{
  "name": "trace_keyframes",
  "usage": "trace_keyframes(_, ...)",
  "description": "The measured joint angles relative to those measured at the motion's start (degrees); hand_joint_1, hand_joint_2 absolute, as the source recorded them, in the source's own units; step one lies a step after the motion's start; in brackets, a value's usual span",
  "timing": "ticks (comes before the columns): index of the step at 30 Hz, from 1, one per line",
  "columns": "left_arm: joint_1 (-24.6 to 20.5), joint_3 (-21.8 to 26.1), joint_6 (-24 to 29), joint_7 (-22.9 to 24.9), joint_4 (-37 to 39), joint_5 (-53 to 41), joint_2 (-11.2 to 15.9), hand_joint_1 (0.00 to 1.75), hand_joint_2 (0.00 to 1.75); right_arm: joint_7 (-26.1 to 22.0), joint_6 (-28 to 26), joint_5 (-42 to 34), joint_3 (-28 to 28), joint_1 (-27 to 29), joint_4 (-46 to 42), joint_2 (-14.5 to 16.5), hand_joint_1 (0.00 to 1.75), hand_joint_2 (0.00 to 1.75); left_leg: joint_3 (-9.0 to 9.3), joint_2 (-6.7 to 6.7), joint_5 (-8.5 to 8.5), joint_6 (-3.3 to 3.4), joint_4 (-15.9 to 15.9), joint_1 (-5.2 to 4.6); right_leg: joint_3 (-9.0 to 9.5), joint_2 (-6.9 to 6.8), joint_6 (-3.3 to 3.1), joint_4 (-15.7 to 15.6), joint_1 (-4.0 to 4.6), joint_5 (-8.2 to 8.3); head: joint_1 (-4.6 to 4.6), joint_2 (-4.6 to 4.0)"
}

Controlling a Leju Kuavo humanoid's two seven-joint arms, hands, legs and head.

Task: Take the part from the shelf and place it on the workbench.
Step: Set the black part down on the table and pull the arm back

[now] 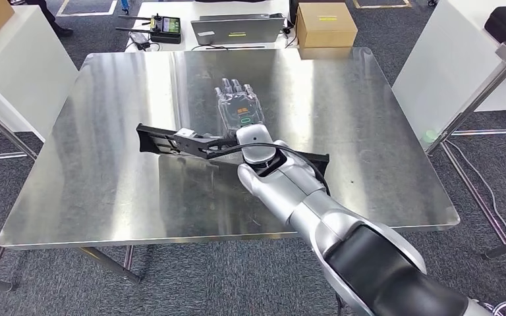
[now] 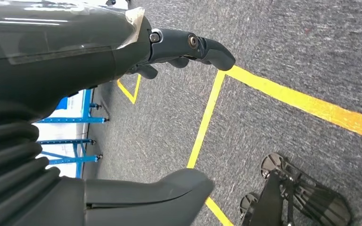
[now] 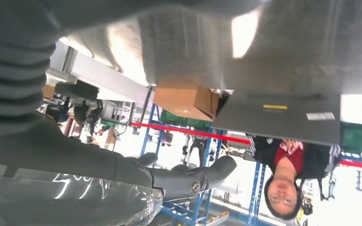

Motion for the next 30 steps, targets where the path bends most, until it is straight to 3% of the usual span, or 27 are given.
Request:
trace_keyframes(21,0.05,0.41,-0.46,0.00,0.00,0.33,0.96,0.00,0.00,-2.25,-1.90,2.41,-3.22,-1.96,-1.12,1.63,0.00,0.00,0.28,-0.01,0.00,0.00,0.00,0.00,0.27,0.00,0.00,0.00,0.00,0.00,-0.01,0.00)
trace_keyframes(30,0.08,0.43,1.90,0.00,0.00,0.50,0.52,0.00,0.00,-3.76,-2.87,2.85,-5.15,-2.05,-1.91,1.95,0.00,0.00,0.29,0.00,0.00,0.00,0.00,0.00,0.29,0.00,0.00,0.00,0.00,0.00,0.00,0.00)
